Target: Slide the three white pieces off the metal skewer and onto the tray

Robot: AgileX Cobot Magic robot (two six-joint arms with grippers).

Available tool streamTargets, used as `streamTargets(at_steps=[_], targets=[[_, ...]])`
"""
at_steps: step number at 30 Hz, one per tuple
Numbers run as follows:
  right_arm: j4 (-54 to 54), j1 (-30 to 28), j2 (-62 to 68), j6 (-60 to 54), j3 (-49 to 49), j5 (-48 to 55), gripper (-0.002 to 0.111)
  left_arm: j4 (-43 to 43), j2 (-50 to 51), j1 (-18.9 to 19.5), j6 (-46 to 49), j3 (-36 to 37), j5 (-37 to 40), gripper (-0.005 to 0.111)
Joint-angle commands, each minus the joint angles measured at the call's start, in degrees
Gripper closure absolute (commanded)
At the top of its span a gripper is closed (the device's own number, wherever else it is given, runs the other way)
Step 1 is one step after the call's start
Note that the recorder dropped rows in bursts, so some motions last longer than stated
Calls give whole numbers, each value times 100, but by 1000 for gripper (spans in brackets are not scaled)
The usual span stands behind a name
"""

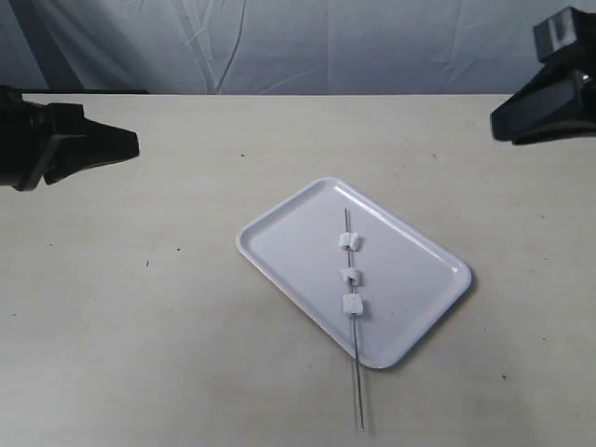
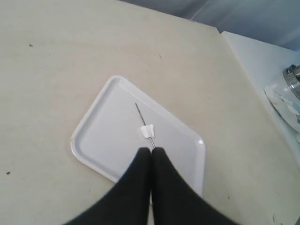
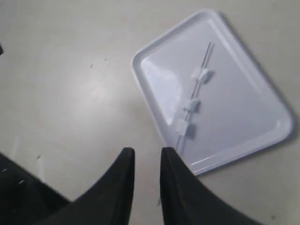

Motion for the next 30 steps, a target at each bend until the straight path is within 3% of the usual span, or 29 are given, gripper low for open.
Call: streamTargets(at_steps=[1,7,14,21,27,30], targets=[[544,24,531,-136,-51,309,88,-21,142,-30,-25,-45,-94,107],[532,24,772,-136,-39,230,68,-132,155,-30,-3,-45,-193,107],[427,524,990,-124,496,-315,69,-21,651,-370,-3,-45,-422,104],[97,1296,1417,-103,823,-790,69,-21,1486,-608,-40,-82,-624,69],[12,1697,1656,171,848,-1118,69,-21,1677,-715,-152,-82,-570,78],[12,1894,1804,210,966,-1220,69,-21,1725,-921,-152,-138,-466,76]])
